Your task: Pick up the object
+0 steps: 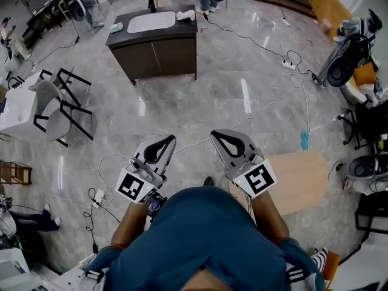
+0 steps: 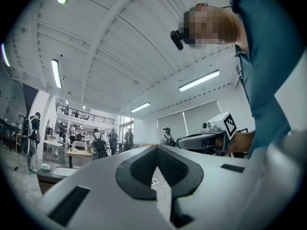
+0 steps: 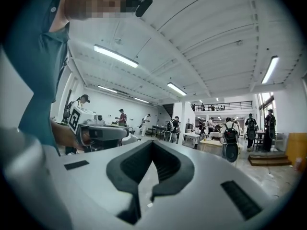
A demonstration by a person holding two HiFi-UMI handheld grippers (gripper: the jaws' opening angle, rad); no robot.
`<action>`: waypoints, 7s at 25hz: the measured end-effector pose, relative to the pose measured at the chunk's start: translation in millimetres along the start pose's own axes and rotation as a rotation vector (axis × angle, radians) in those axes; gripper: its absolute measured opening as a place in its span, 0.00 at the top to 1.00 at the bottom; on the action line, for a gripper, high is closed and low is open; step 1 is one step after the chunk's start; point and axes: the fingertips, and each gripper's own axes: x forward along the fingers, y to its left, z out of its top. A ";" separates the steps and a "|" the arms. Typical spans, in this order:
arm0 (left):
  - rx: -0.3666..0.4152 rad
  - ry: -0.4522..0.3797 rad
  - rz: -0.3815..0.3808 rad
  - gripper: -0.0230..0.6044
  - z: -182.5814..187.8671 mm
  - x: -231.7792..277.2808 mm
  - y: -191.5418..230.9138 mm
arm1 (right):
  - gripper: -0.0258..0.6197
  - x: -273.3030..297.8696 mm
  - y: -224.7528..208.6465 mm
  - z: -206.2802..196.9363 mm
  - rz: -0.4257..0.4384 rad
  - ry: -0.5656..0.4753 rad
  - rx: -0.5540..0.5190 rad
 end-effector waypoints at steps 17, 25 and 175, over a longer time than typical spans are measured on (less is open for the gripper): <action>-0.034 0.029 -0.010 0.96 -30.8 87.0 89.8 | 0.94 72.3 -100.1 -31.8 -0.006 0.035 0.029; -0.028 0.002 -0.117 0.96 -27.8 115.3 159.7 | 0.94 134.7 -131.6 -26.8 -0.103 0.036 0.023; -0.159 0.109 -0.187 0.96 -221.7 697.5 741.5 | 0.94 633.2 -812.3 -206.5 -0.126 0.217 0.142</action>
